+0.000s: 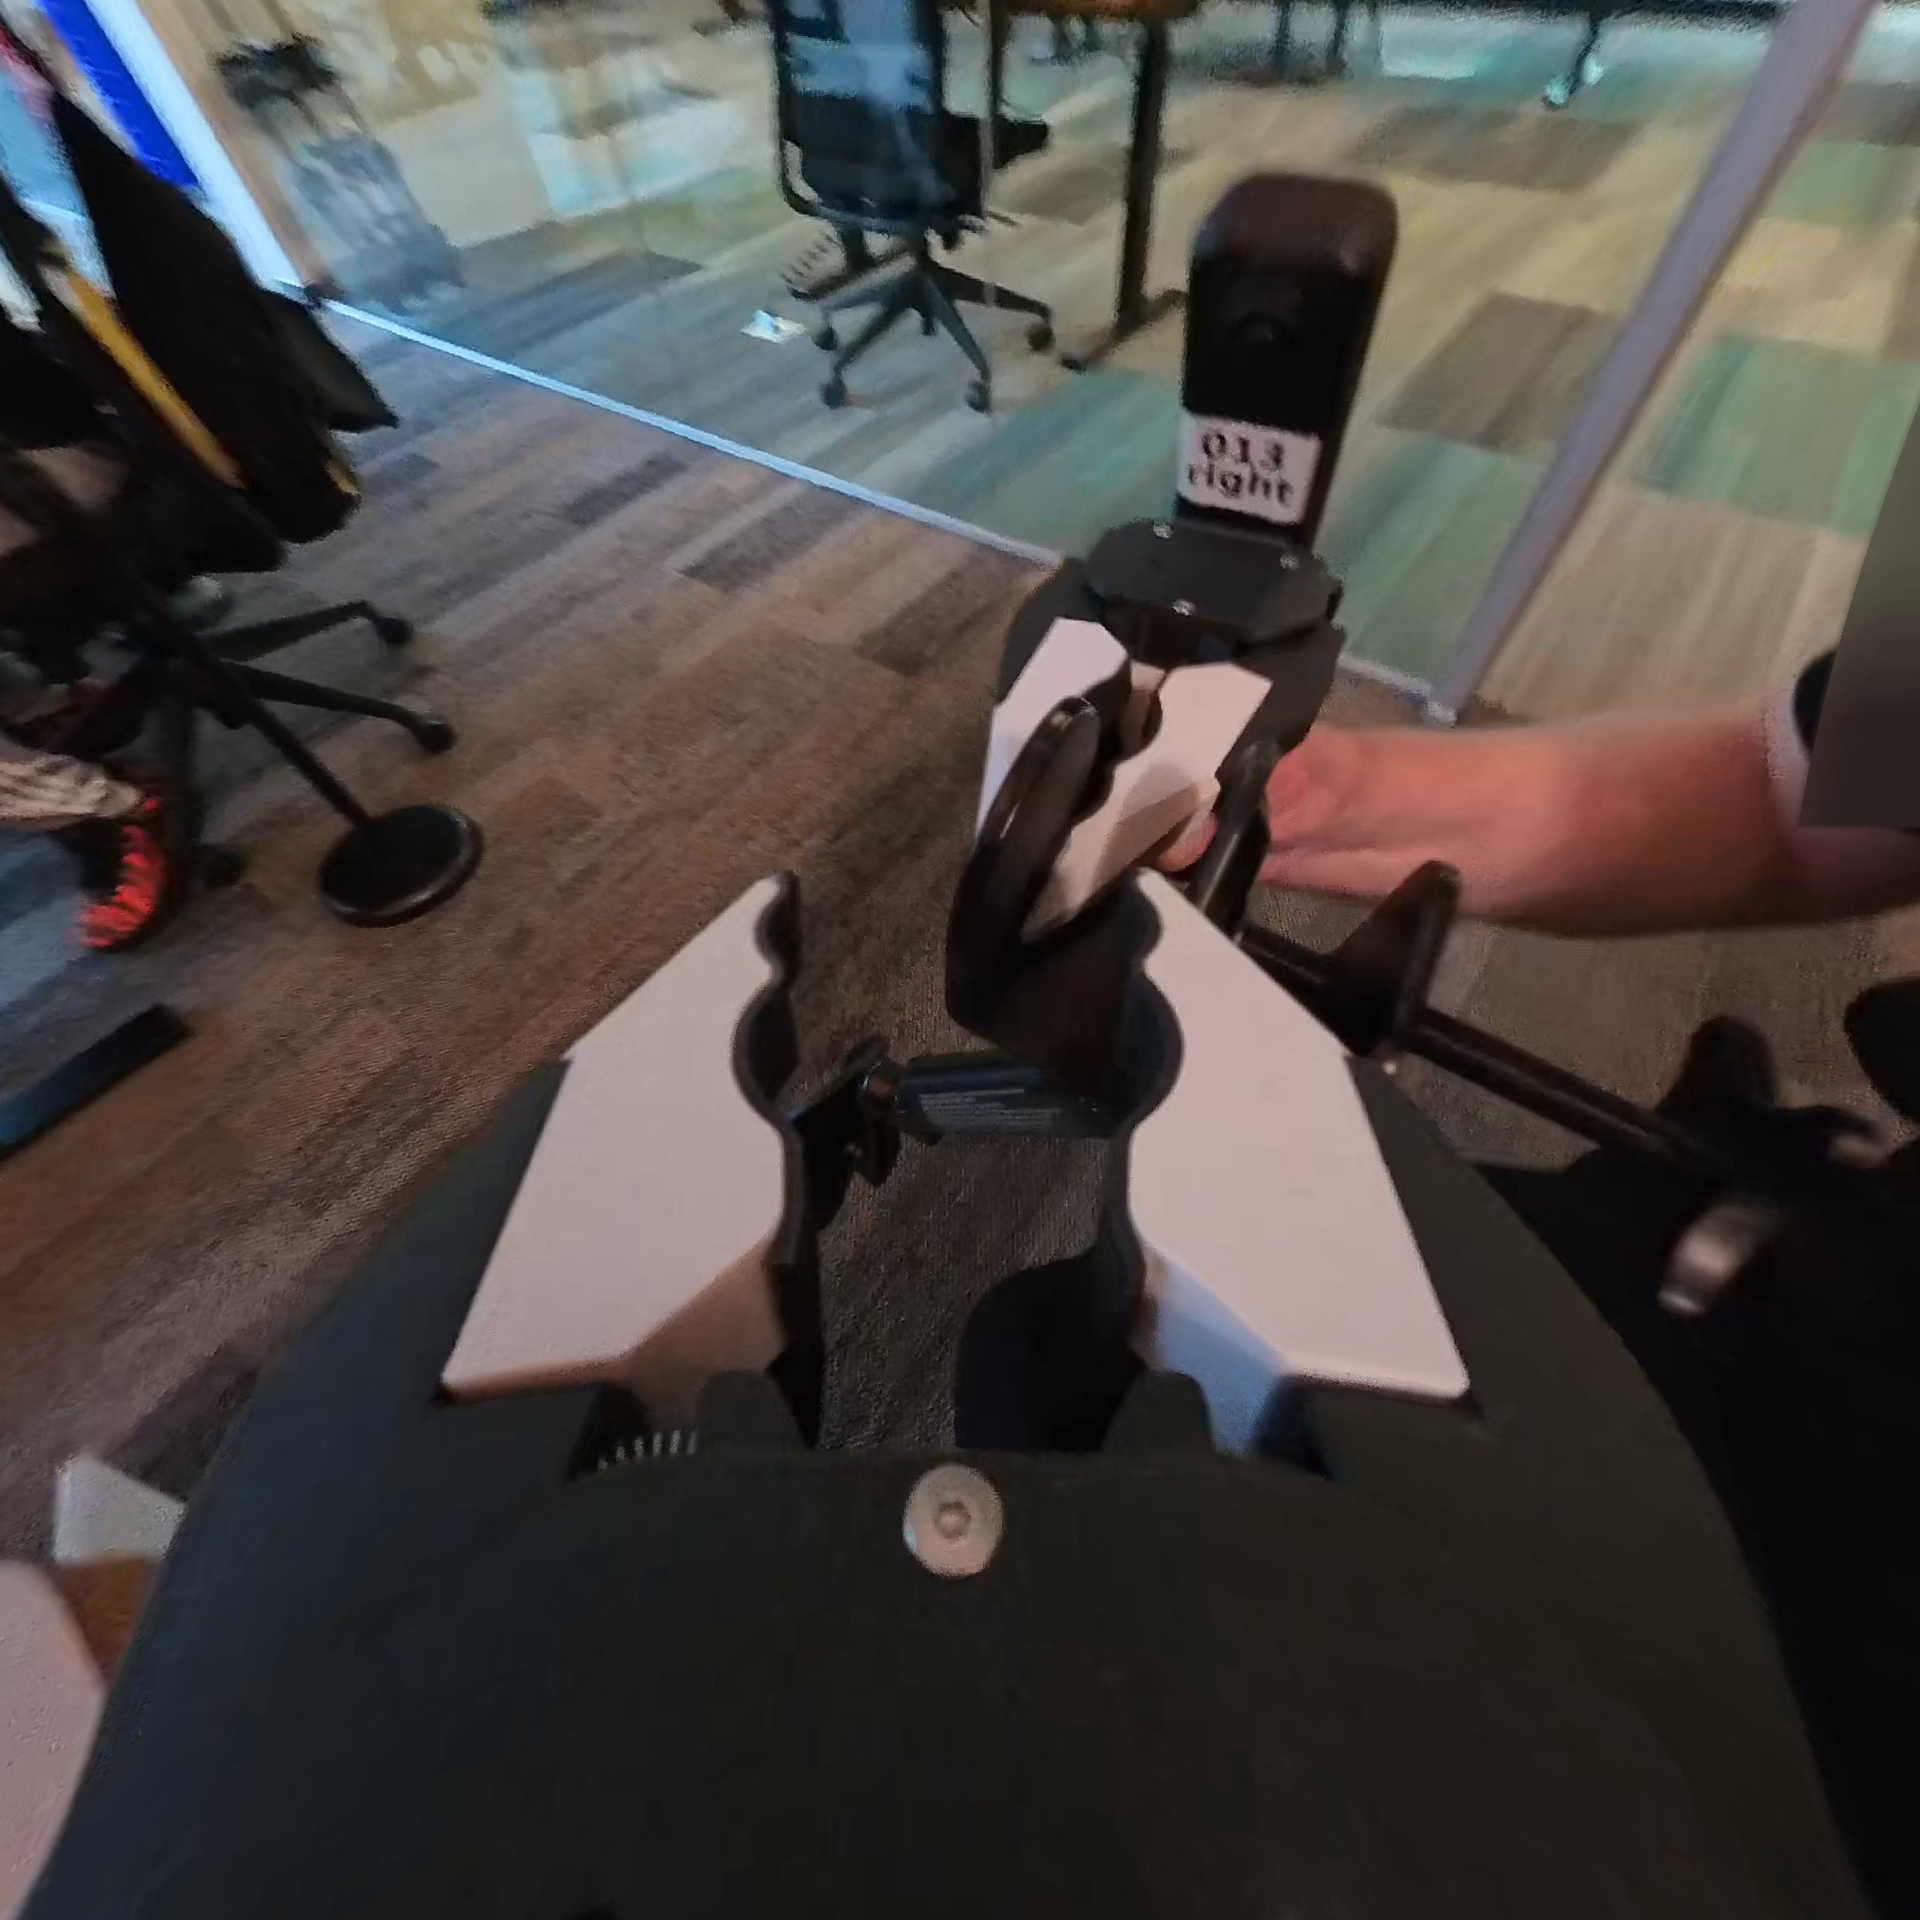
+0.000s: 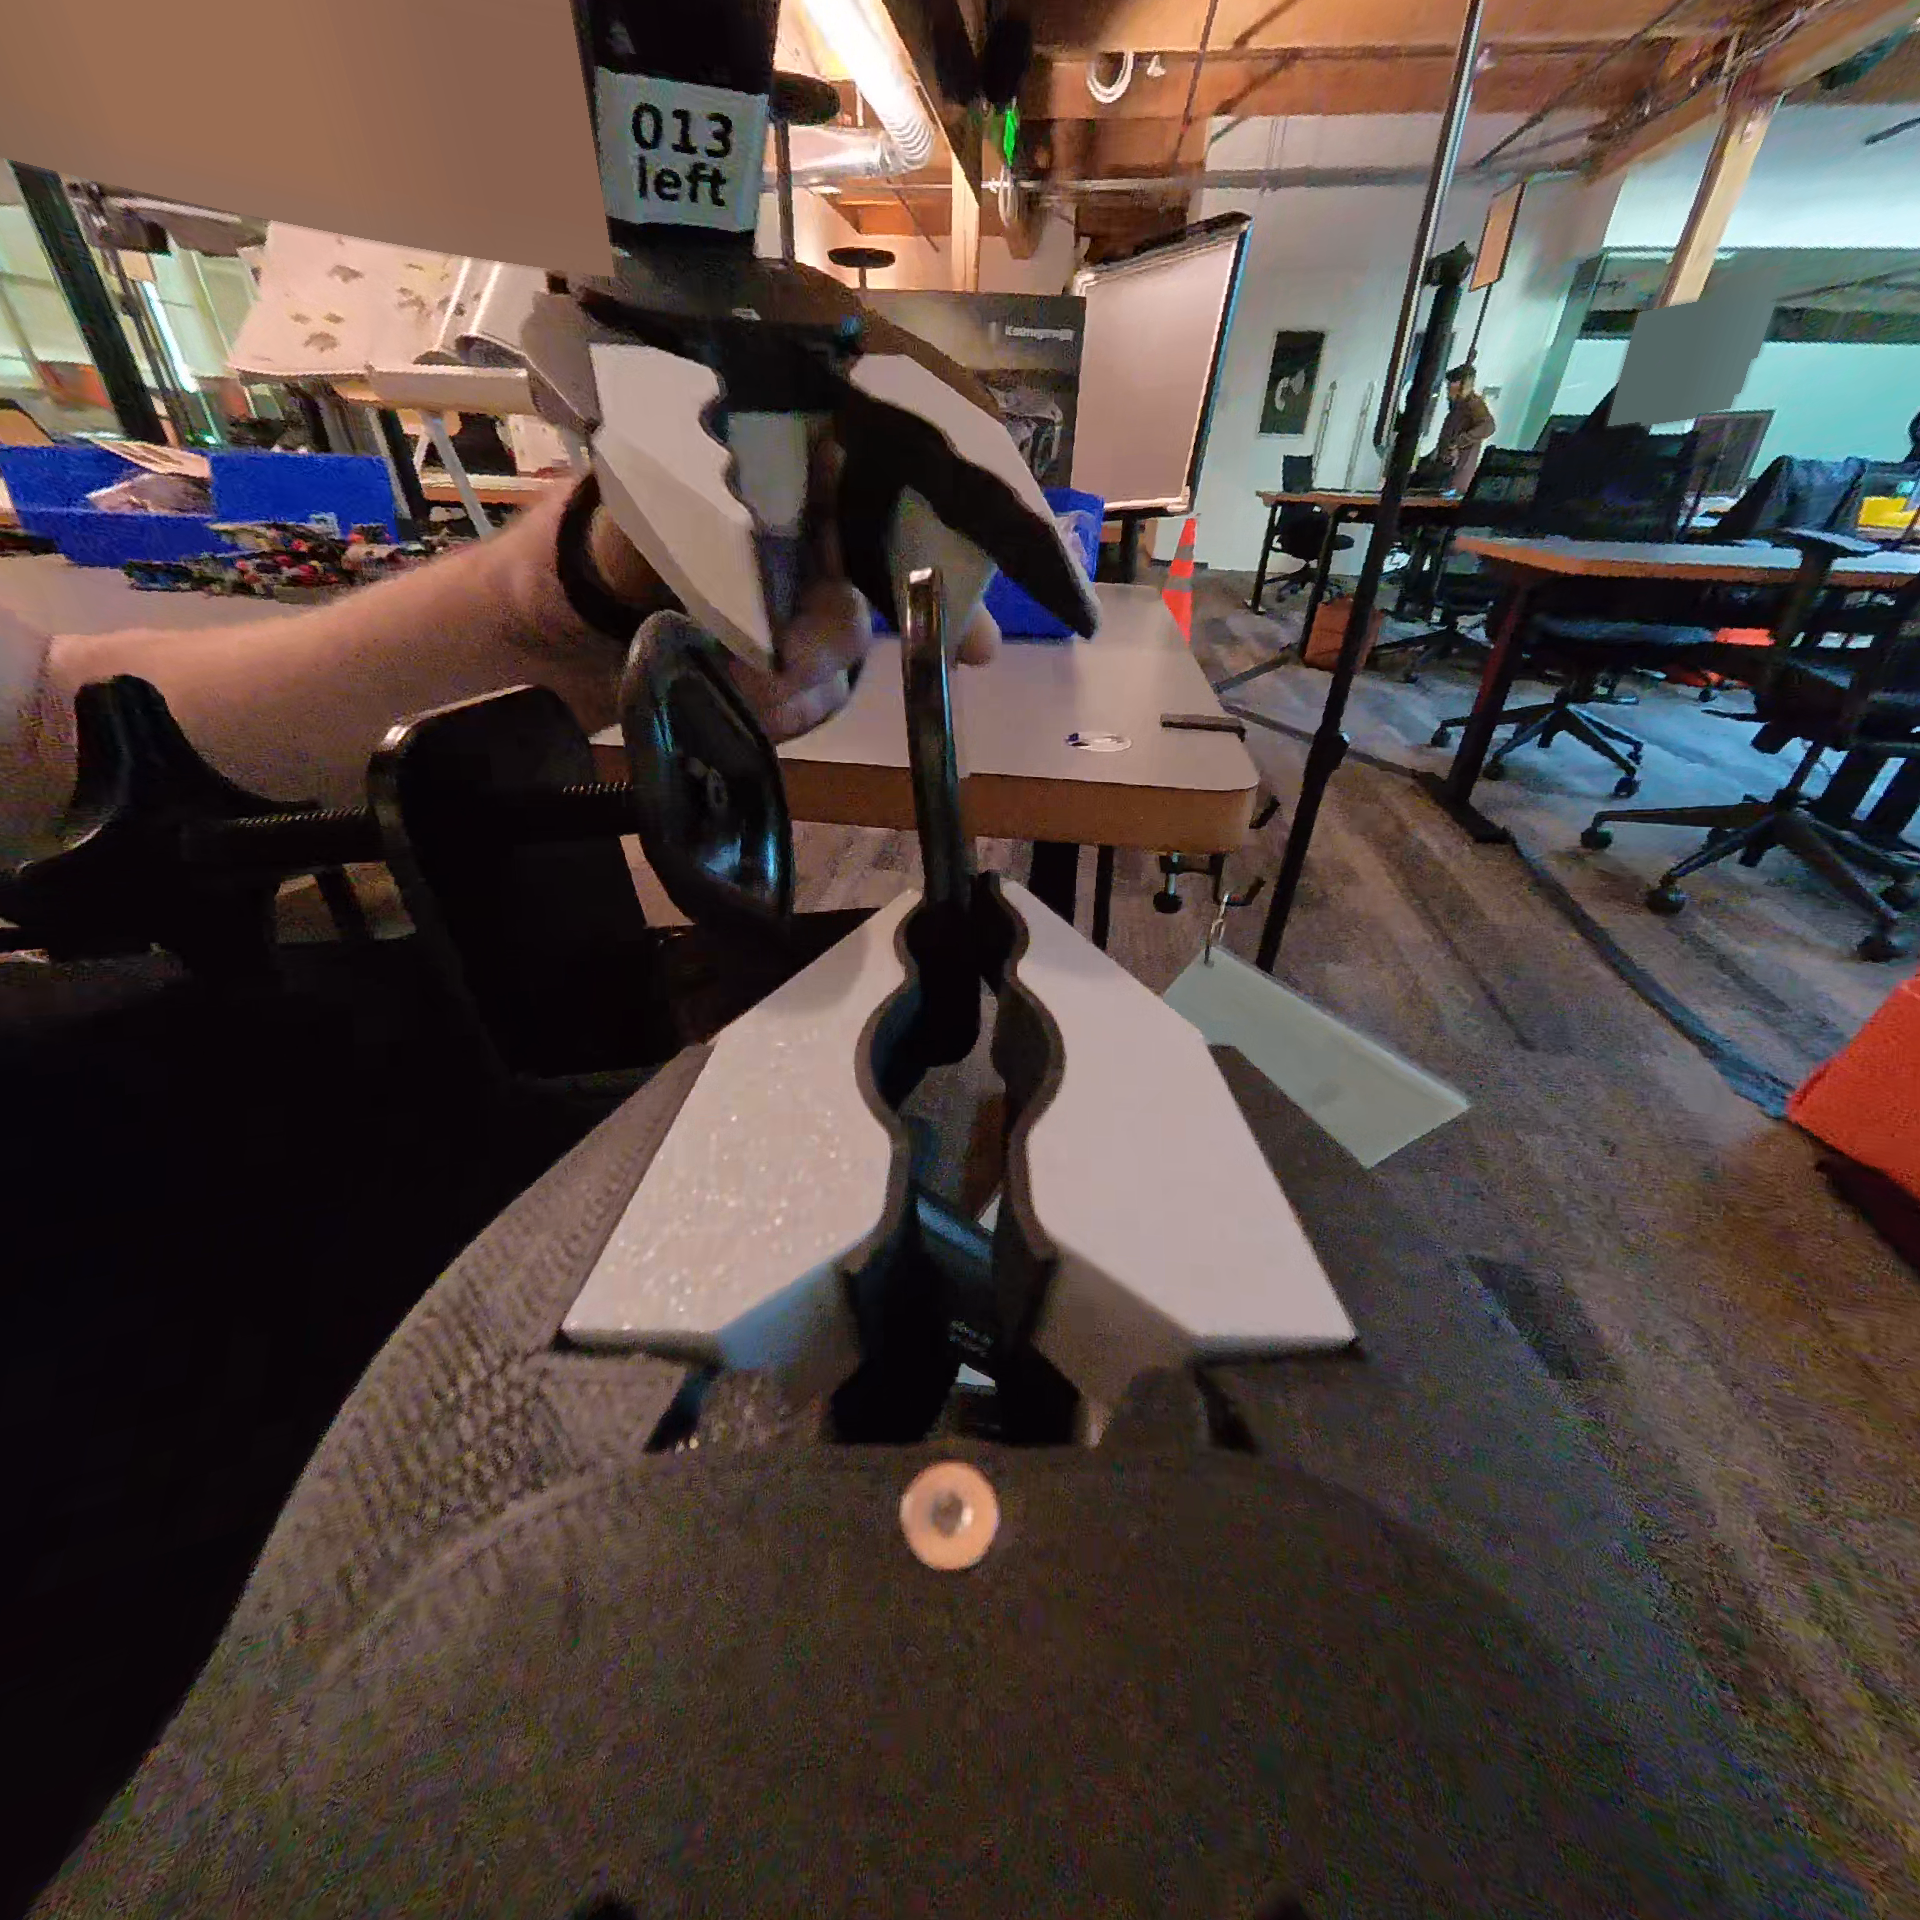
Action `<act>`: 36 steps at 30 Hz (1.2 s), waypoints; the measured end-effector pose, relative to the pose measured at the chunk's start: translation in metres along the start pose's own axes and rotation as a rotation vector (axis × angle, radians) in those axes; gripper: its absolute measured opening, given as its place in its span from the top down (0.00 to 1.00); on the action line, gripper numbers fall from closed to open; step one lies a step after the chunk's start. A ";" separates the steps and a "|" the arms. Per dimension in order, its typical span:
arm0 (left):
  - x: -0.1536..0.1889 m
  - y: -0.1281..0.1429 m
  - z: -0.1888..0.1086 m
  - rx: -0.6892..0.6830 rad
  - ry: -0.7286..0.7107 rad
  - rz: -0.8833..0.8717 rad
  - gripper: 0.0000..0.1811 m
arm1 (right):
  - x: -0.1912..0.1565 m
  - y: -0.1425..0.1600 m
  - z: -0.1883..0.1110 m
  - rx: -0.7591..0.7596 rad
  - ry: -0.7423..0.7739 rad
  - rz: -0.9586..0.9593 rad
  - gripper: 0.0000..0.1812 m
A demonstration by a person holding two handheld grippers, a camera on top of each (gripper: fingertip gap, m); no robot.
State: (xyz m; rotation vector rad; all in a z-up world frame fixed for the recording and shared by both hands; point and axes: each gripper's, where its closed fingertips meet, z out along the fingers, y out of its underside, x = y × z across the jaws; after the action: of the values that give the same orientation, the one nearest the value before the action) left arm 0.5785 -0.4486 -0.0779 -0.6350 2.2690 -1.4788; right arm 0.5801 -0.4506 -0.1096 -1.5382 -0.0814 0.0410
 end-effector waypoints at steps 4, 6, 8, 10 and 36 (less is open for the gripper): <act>0.011 -0.012 -0.051 0.046 -0.099 -0.059 0.61 | 0.009 -0.010 -0.003 -0.048 0.062 -0.103 0.98; 0.036 -0.012 -0.067 0.065 -0.068 -0.125 0.63 | 0.012 -0.015 -0.002 -0.084 0.093 -0.175 0.98; 0.057 -0.001 -0.068 0.038 -0.057 -0.199 0.63 | 0.015 -0.017 0.001 -0.137 0.138 -0.262 0.98; 0.072 0.017 -0.060 -0.018 -0.059 -0.274 0.62 | 0.015 -0.019 0.007 -0.184 0.163 -0.341 0.98; 0.049 0.163 -0.048 0.278 -0.215 -0.817 0.78 | -0.045 0.002 0.120 -0.444 0.143 -0.901 0.98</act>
State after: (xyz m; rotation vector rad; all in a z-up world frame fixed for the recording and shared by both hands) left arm 0.4840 -0.3815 -0.2114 -1.6565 1.6472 -1.8892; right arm 0.5264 -0.3343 -0.1095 -1.8108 -0.6975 -0.8471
